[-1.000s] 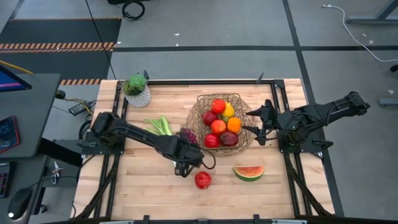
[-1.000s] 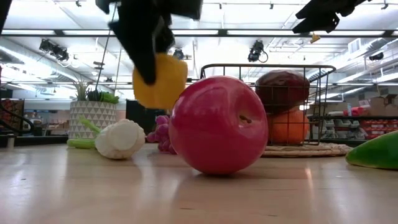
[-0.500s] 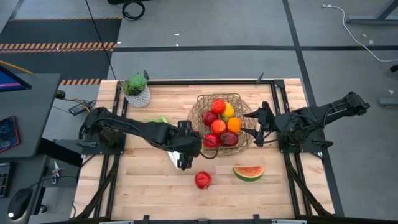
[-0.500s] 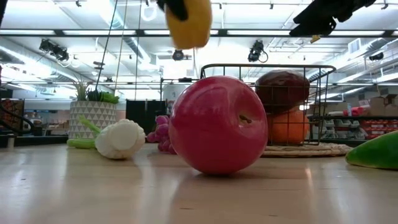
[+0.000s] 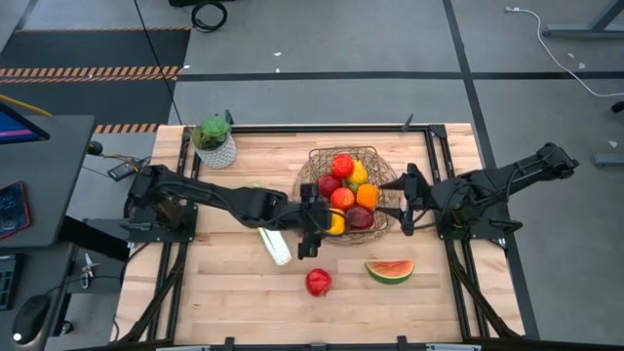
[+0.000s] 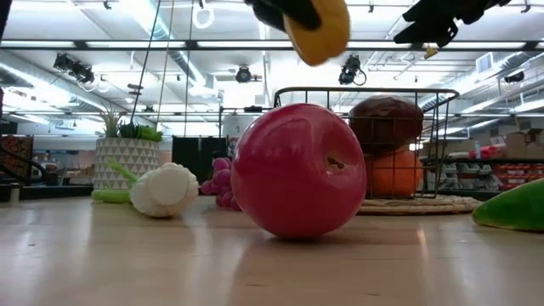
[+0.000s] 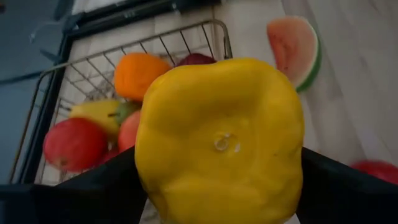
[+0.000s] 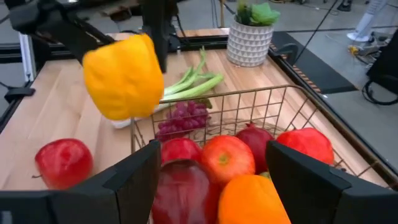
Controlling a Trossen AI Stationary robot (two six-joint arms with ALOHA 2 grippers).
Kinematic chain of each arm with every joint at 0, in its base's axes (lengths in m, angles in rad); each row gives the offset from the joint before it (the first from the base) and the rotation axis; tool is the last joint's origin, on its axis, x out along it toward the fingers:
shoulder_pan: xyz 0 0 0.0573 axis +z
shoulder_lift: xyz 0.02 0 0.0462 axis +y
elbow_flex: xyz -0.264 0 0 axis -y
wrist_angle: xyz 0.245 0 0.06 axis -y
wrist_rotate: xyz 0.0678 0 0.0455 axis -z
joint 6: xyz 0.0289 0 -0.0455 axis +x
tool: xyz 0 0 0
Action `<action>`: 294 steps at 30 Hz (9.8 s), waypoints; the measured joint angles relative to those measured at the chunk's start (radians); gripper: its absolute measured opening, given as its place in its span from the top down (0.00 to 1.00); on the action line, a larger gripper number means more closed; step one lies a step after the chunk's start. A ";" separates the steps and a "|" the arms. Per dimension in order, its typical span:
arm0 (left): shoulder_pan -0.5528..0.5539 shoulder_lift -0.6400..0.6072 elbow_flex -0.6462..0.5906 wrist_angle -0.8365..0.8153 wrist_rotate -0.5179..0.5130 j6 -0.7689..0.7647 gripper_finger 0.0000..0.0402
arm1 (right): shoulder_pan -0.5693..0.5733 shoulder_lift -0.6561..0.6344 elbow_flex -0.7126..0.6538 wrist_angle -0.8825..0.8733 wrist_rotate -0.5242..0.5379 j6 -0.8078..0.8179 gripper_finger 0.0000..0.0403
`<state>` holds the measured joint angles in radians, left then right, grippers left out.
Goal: Build produce basket
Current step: Put the bell pepper into the wire basket
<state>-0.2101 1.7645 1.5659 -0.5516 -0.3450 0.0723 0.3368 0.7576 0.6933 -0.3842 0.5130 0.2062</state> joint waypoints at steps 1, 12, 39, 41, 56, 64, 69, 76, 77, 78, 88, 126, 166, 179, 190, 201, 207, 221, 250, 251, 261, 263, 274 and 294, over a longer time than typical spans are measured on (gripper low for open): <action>0.005 0.000 -0.025 0.046 0.001 0.011 0.21 | 0.002 0.003 0.000 0.000 0.000 0.000 0.28; 0.035 0.000 -0.177 0.317 0.043 0.072 0.21 | 0.062 0.008 -0.001 -0.055 -0.001 0.061 0.28; 0.036 -0.308 -0.805 1.234 0.145 0.097 0.21 | 0.099 0.037 0.000 -0.005 0.074 0.061 0.28; 0.041 -0.306 -0.825 1.289 0.175 0.097 0.21 | 0.100 0.045 -0.001 -0.007 0.072 0.055 0.28; 0.044 -0.306 -0.829 1.303 0.194 0.070 0.21 | 0.099 0.060 -0.001 0.006 0.070 0.048 0.28; 0.045 -0.305 -0.829 1.303 0.193 0.092 0.21 | 0.099 0.060 -0.001 0.010 0.070 0.034 0.28; 0.056 -0.305 -0.829 1.303 0.190 0.408 0.21 | 0.099 0.060 -0.001 0.021 0.070 0.028 0.28; 0.086 -0.305 -0.829 1.307 0.189 1.052 0.21 | 0.099 0.060 -0.001 0.033 0.070 0.019 0.28; 0.090 -0.304 -0.829 1.307 0.189 1.123 0.21 | 0.099 0.060 -0.001 0.033 0.069 0.019 0.28; 0.094 -0.304 -0.829 1.307 0.189 1.177 0.21 | 0.099 0.060 -0.001 0.033 0.070 0.019 0.28; 0.122 -0.304 -0.829 1.307 0.189 1.799 0.20 | 0.099 0.060 -0.001 0.032 0.066 0.019 0.28; 0.245 -0.304 -0.828 1.273 0.189 0.836 0.18 | 0.092 0.060 -0.001 0.031 0.088 -0.085 0.28; 0.092 -0.304 -0.828 1.255 0.190 -0.848 0.18 | -0.152 0.060 -0.001 0.227 -0.010 -0.271 0.28; 0.088 -0.304 -0.828 1.403 0.189 -1.104 0.18 | -0.150 0.060 -0.001 0.208 -0.021 -0.232 0.28; 0.089 -0.304 -0.828 1.412 0.189 -1.101 0.18 | -0.150 0.060 -0.001 0.208 -0.043 -0.225 0.28; 0.089 -0.304 -0.828 1.367 0.189 -0.813 0.18 | -0.150 0.060 -0.001 0.208 -0.044 -0.225 0.28; 0.089 -0.304 -0.829 1.307 0.188 -0.269 0.18 | -0.150 0.060 -0.001 0.208 -0.046 -0.224 0.28; 0.100 -0.304 -0.824 1.255 0.191 -0.167 0.18 | -0.150 0.060 -0.022 0.220 -0.070 -0.223 0.28; 0.145 -0.168 -0.260 0.184 0.076 -0.001 0.18 | -0.148 0.294 -0.029 0.408 -0.209 -0.360 0.28; 0.145 -0.164 -0.251 0.154 0.076 -0.001 0.18 | -0.147 0.300 -0.027 0.418 -0.210 -0.372 0.28; 0.144 -0.134 -0.214 0.111 0.076 0.003 0.18 | -0.118 0.303 -0.028 0.441 -0.184 -0.425 0.25; 0.144 -0.134 -0.214 0.108 0.076 -0.001 0.18 | -0.117 0.305 -0.028 0.453 -0.182 -0.430 0.24; 0.139 -0.134 -0.214 0.119 0.076 -0.007 0.18 | -0.116 0.305 -0.028 0.459 -0.168 -0.434 0.17; 0.178 -0.029 -0.215 0.348 0.064 -0.042 0.18 | -0.114 0.177 -0.028 0.343 -0.058 -0.384 0.17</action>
<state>-0.0320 1.7353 1.3514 -0.2033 -0.2809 0.0298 0.2228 0.9349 0.6655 -0.0408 0.4548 -0.1774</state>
